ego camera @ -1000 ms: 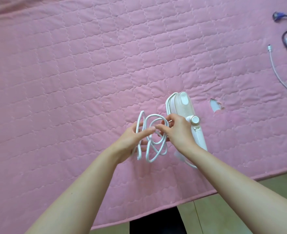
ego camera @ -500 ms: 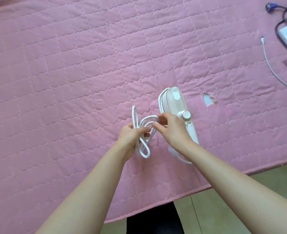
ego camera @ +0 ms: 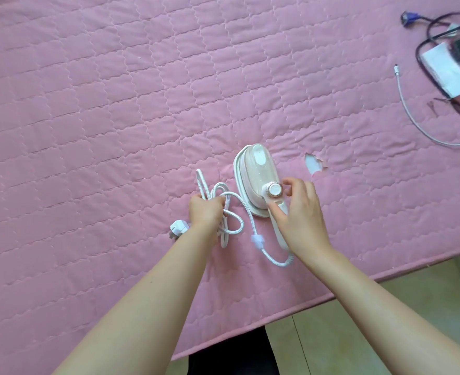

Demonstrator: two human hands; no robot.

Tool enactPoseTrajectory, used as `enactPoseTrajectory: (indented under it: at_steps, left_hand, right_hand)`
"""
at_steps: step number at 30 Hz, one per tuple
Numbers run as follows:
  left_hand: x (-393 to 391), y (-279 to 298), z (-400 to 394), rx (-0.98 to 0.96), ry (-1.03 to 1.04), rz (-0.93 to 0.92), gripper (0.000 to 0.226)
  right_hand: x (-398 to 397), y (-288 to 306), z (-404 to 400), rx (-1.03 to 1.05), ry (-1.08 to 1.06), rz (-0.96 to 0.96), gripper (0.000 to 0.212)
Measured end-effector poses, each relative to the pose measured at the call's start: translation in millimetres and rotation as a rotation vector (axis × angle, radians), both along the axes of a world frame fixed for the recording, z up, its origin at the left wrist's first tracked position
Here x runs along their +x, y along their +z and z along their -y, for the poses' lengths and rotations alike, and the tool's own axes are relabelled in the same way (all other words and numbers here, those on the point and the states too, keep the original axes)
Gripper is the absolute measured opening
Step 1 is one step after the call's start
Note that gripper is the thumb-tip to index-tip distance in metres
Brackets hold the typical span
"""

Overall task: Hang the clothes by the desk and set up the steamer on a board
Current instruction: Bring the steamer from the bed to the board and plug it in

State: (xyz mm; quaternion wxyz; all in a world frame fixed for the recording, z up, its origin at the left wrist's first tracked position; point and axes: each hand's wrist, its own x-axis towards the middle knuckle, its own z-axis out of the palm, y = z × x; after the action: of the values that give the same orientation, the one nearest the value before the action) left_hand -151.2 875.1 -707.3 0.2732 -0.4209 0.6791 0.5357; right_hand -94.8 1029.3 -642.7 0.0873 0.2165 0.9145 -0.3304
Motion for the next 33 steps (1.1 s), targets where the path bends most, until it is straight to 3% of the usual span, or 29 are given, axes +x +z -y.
enactPoseTrajectory:
  at_steps: [3,6,12,17,22,28,33]
  left_hand:
    - [-0.6,-5.5,-12.9,-0.115,-0.091,-0.012,0.031]
    - [-1.8,-10.8,-23.7,-0.172,-0.181,0.032,0.048]
    - [-4.0,-19.8,-34.3,-0.189,-0.163,0.106,0.036]
    - [-2.9,-18.4,-39.2,0.012,-0.034,0.086,0.036]
    - [2.2,-15.8,-40.4,0.085,-0.072,0.051,0.039]
    - [8.6,-5.2,-43.5,0.023,-0.141,-0.041,0.04]
    - [13.0,9.0,-34.6,-0.03,-0.18,-0.109,0.035]
  right_hand:
    - [1.7,-7.5,-6.6,-0.062,-0.069,0.159,0.06]
    - [-0.1,-12.2,-12.1,-0.18,-0.144,0.278,0.065]
    - [-1.3,-15.8,-13.4,-0.338,-0.197,0.332,0.05]
    - [0.2,-21.0,-9.9,-0.446,-0.25,0.332,0.038]
    - [-0.8,-28.9,-11.8,-0.372,-0.287,0.331,0.037]
    - [-4.5,-22.1,-18.3,-0.265,-0.262,0.384,0.052]
    - [-7.8,-2.4,-20.8,-0.25,-0.236,0.322,0.014]
